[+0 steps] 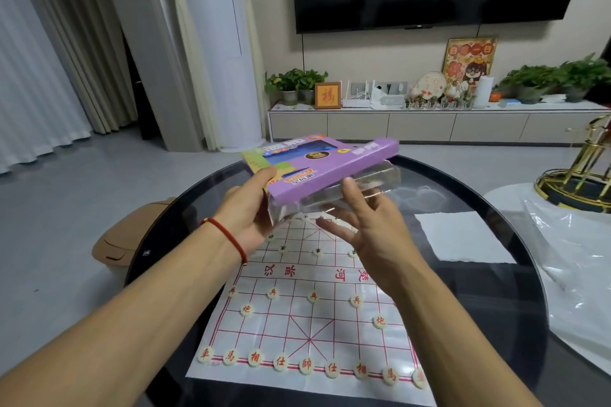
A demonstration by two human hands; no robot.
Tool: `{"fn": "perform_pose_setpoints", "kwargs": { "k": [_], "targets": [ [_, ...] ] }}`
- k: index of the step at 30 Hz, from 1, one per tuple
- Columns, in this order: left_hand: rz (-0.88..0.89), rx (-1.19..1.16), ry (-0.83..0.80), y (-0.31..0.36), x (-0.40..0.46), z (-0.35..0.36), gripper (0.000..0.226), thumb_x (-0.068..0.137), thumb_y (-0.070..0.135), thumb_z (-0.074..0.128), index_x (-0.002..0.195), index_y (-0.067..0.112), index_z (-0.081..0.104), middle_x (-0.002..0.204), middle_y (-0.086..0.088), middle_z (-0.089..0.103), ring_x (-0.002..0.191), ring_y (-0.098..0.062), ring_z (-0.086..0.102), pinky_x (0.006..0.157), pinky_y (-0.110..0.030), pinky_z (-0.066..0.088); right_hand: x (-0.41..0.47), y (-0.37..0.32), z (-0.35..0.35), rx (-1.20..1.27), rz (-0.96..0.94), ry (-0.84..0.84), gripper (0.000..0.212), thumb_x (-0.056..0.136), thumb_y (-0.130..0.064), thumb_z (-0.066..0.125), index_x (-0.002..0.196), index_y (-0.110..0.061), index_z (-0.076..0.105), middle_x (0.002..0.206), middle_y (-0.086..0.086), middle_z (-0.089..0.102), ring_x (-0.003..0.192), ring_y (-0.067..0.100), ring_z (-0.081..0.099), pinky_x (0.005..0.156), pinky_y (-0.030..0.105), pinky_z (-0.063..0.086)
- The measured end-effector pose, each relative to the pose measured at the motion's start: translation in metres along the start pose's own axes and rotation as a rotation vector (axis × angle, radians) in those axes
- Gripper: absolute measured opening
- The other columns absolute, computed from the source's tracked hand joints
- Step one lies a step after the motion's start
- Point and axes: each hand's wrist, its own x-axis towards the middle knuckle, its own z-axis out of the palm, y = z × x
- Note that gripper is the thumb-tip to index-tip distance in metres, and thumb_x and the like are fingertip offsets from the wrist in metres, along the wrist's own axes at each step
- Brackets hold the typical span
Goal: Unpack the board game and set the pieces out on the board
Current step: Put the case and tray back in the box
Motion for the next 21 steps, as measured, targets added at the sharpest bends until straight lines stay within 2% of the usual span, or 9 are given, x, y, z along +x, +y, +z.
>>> {"fn": "perform_pose_setpoints", "kwargs": {
  "k": [4,6,9,13,16,17,19,21],
  "targets": [
    [-0.074,0.043,-0.092,0.001,-0.009,0.004,0.038,0.093,0.023,0.069,0.127,0.009,0.062,0.106,-0.018,0.075,0.078,-0.027,0.075,0.055,-0.041,0.062,0.002,-0.004,-0.001,0.056,-0.055,0.028,0.065,0.077,-0.037,0.075,0.134,-0.013,0.055,0.123,0.012,0.071,0.105,0.032,0.073,0.09,0.049,0.06],
    [-0.085,0.056,-0.119,0.003,-0.013,0.006,0.035,0.093,0.022,0.068,0.125,0.009,0.063,0.106,-0.018,0.075,0.073,-0.025,0.075,0.055,-0.042,0.062,0.003,-0.006,-0.002,0.054,-0.072,0.033,0.064,0.08,-0.033,0.076,0.137,-0.016,0.054,0.124,0.012,0.071,0.107,0.032,0.072,0.089,0.048,0.06],
    [-0.091,0.065,-0.148,0.004,-0.017,0.011,0.033,0.093,0.019,0.066,0.124,0.007,0.063,0.108,-0.019,0.074,0.072,-0.026,0.075,0.058,-0.044,0.063,0.005,-0.008,-0.005,0.057,-0.103,0.048,0.052,0.09,-0.019,0.072,0.137,-0.015,0.052,0.123,0.013,0.071,0.106,0.031,0.073,0.089,0.048,0.06],
    [-0.07,0.069,-0.13,0.006,-0.017,0.011,0.036,0.093,0.018,0.066,0.127,0.005,0.062,0.114,-0.02,0.072,0.078,-0.027,0.073,0.066,-0.046,0.061,0.005,-0.013,-0.007,0.056,-0.154,0.102,0.061,0.086,-0.004,0.075,0.138,-0.015,0.044,0.122,0.017,0.07,0.101,0.03,0.074,0.085,0.045,0.062],
    [-0.069,0.031,-0.124,0.013,-0.015,0.008,0.04,0.094,0.016,0.066,0.131,0.003,0.059,0.111,-0.02,0.073,0.082,-0.027,0.072,0.06,-0.043,0.063,0.002,-0.016,-0.013,0.015,-0.164,0.127,0.069,0.087,-0.011,0.077,0.143,-0.023,0.04,0.127,0.016,0.066,0.1,0.03,0.075,0.087,0.046,0.061],
    [-0.072,0.009,-0.13,0.015,-0.015,0.007,0.041,0.094,0.015,0.065,0.132,0.002,0.058,0.107,-0.02,0.073,0.08,-0.027,0.073,0.057,-0.04,0.063,0.0,-0.017,-0.015,-0.014,-0.172,0.123,0.064,0.09,-0.017,0.074,0.144,-0.024,0.042,0.126,0.014,0.066,0.101,0.028,0.075,0.089,0.046,0.061],
    [-0.065,0.005,-0.135,0.018,-0.016,0.003,0.041,0.093,0.014,0.065,0.131,0.001,0.058,0.105,-0.021,0.073,0.079,-0.026,0.073,0.056,-0.037,0.062,-0.003,-0.02,-0.019,-0.07,-0.204,0.105,0.04,0.098,-0.022,0.064,0.137,-0.022,0.055,0.121,0.011,0.069,0.105,0.026,0.073,0.092,0.047,0.06],
    [-0.042,0.008,-0.156,0.019,-0.016,0.0,0.044,0.091,0.012,0.065,0.133,-0.001,0.057,0.112,-0.023,0.071,0.088,-0.028,0.072,0.065,-0.038,0.064,-0.005,-0.023,-0.023,-0.08,-0.216,0.104,0.027,0.104,-0.025,0.054,0.129,-0.021,0.063,0.119,0.009,0.071,0.108,0.026,0.072,0.095,0.047,0.058]
  ]
}}
